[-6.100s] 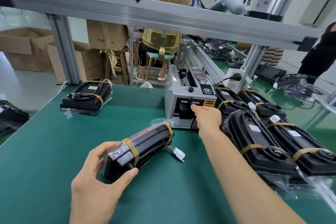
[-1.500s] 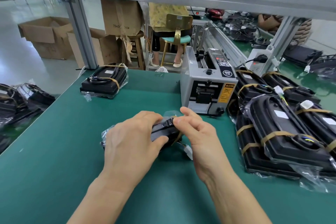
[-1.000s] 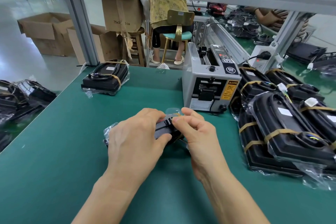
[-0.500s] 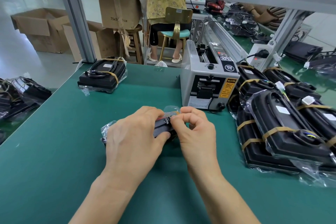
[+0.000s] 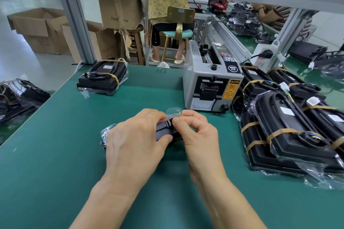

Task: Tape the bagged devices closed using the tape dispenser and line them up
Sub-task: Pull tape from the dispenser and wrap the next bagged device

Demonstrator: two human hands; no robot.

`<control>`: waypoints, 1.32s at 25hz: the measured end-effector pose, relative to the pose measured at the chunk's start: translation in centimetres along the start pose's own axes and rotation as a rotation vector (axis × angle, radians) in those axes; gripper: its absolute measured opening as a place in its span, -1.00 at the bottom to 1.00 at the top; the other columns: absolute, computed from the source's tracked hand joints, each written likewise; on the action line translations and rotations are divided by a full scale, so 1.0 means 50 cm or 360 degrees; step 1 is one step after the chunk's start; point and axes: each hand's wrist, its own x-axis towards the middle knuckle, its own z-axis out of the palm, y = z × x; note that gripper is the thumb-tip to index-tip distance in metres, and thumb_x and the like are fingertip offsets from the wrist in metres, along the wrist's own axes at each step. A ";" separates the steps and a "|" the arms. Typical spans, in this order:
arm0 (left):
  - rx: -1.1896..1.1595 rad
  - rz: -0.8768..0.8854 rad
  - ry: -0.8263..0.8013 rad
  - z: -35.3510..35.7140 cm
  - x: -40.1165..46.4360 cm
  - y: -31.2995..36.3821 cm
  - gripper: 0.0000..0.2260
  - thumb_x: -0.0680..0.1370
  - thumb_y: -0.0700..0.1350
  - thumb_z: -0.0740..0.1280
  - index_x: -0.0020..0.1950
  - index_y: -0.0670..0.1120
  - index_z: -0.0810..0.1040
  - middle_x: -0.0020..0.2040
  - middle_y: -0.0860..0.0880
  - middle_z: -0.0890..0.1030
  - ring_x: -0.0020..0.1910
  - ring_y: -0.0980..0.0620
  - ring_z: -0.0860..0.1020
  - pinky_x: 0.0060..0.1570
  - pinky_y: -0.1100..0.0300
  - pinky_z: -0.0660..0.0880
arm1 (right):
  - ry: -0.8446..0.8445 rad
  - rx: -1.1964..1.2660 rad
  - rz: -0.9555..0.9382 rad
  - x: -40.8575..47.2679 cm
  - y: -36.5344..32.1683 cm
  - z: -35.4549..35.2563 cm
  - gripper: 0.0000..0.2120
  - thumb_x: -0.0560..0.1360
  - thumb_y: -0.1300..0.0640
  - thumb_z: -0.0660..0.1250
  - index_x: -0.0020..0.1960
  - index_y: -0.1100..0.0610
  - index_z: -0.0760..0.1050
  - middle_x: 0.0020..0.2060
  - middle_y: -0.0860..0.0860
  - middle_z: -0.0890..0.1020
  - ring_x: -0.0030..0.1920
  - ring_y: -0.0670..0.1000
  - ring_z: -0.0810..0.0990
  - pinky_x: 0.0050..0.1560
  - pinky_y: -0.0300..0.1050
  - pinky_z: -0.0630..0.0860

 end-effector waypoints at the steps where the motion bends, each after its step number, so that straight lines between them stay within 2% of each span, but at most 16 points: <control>1: 0.0000 0.0004 0.0004 0.000 0.000 0.000 -0.70 0.19 -0.08 0.60 -0.13 0.02 0.65 -0.19 0.11 0.67 -0.31 -0.05 0.62 -0.28 0.24 0.33 | 0.0006 -0.0020 -0.0014 -0.001 0.000 0.001 -0.77 0.41 0.28 0.42 -0.39 0.08 0.65 -0.07 -0.12 0.55 0.02 -0.25 0.54 0.01 -0.25 0.45; 7: -0.0021 0.0021 0.0019 0.000 0.000 -0.002 -0.72 0.21 -0.06 0.59 -0.13 0.02 0.65 -0.19 0.11 0.67 -0.30 -0.06 0.62 -0.27 0.22 0.36 | 0.0045 -0.0141 -0.0094 -0.002 0.004 0.005 -0.75 0.41 0.28 0.43 -0.42 0.09 0.61 -0.11 -0.14 0.55 0.00 -0.23 0.55 -0.09 -0.40 0.42; 10: -0.0055 0.0013 0.0040 0.001 0.001 -0.001 -0.73 0.23 -0.05 0.59 -0.13 0.03 0.64 -0.20 0.12 0.67 -0.30 -0.06 0.62 -0.29 0.21 0.37 | 0.0072 -0.0225 -0.0150 -0.004 0.000 0.009 -0.74 0.40 0.28 0.43 -0.43 0.07 0.59 -0.08 -0.07 0.55 -0.11 -0.32 0.53 -0.14 -0.48 0.39; 13: -0.0079 0.0101 0.0071 0.002 0.001 -0.003 -0.73 0.23 -0.08 0.59 -0.15 0.03 0.61 -0.19 0.14 0.65 -0.36 -0.07 0.60 -0.36 0.20 0.41 | 0.0094 -0.0333 -0.0214 -0.008 -0.005 0.012 -0.78 0.40 0.28 0.44 -0.40 0.12 0.58 -0.07 -0.04 0.55 -0.10 -0.36 0.51 -0.15 -0.54 0.34; 17: -0.0122 0.0169 0.0080 0.003 0.002 -0.007 -0.78 0.24 -0.13 0.59 -0.20 0.01 0.62 -0.07 0.13 0.63 -0.42 -0.11 0.56 -0.45 0.12 0.47 | 0.0114 -0.0376 -0.0259 -0.012 -0.008 0.015 -0.79 0.41 0.29 0.43 -0.38 0.13 0.58 -0.06 0.00 0.55 -0.09 -0.37 0.50 -0.16 -0.55 0.34; 22: -0.0140 0.0194 0.0113 0.005 0.001 -0.007 -0.87 0.27 -0.08 0.53 -0.25 -0.01 0.64 -0.11 0.12 0.64 -0.45 -0.07 0.55 -0.45 0.16 0.43 | 0.0151 -0.0428 -0.0275 -0.013 -0.007 0.018 -0.79 0.40 0.29 0.44 -0.38 0.10 0.57 -0.08 -0.04 0.54 -0.09 -0.34 0.51 -0.15 -0.55 0.34; 25: -0.0142 0.0172 0.0082 0.004 0.001 -0.009 -0.81 0.24 -0.11 0.60 -0.25 0.00 0.64 -0.14 0.14 0.63 -0.41 -0.07 0.56 -0.41 0.13 0.47 | 0.0219 -0.0417 -0.0273 -0.008 0.001 0.016 -0.89 0.43 0.28 0.40 -0.15 0.09 0.54 -0.06 -0.02 0.55 -0.05 -0.25 0.53 -0.06 -0.47 0.39; 28: -0.0126 0.0155 0.0065 0.002 0.000 -0.008 -0.77 0.22 -0.10 0.60 -0.26 -0.01 0.59 -0.17 0.13 0.61 -0.39 -0.09 0.56 -0.38 0.10 0.49 | 0.0241 -0.0137 -0.0118 -0.001 0.011 0.008 -0.83 0.49 0.28 0.33 0.03 0.08 0.47 -0.02 0.03 0.60 0.03 -0.09 0.57 0.14 -0.15 0.50; 29: -0.0126 0.0139 0.0068 0.001 0.000 -0.008 -0.76 0.22 -0.09 0.59 -0.27 -0.02 0.56 -0.19 0.13 0.60 -0.39 -0.08 0.55 -0.38 0.10 0.48 | 0.0217 -0.0124 -0.0096 -0.001 0.011 0.008 -0.82 0.49 0.25 0.35 0.04 0.05 0.46 -0.01 0.00 0.59 0.03 -0.10 0.57 0.14 -0.13 0.50; 33: -0.0136 0.0074 0.0083 0.003 -0.001 -0.009 -0.75 0.26 -0.12 0.55 -0.27 -0.05 0.48 -0.25 0.07 0.57 -0.38 -0.08 0.53 -0.41 0.11 0.43 | 0.0012 -0.0351 -0.0180 -0.012 0.015 0.016 -0.69 0.41 0.15 0.47 0.02 -0.11 0.43 0.04 -0.15 0.49 0.04 -0.33 0.45 0.03 -0.47 0.38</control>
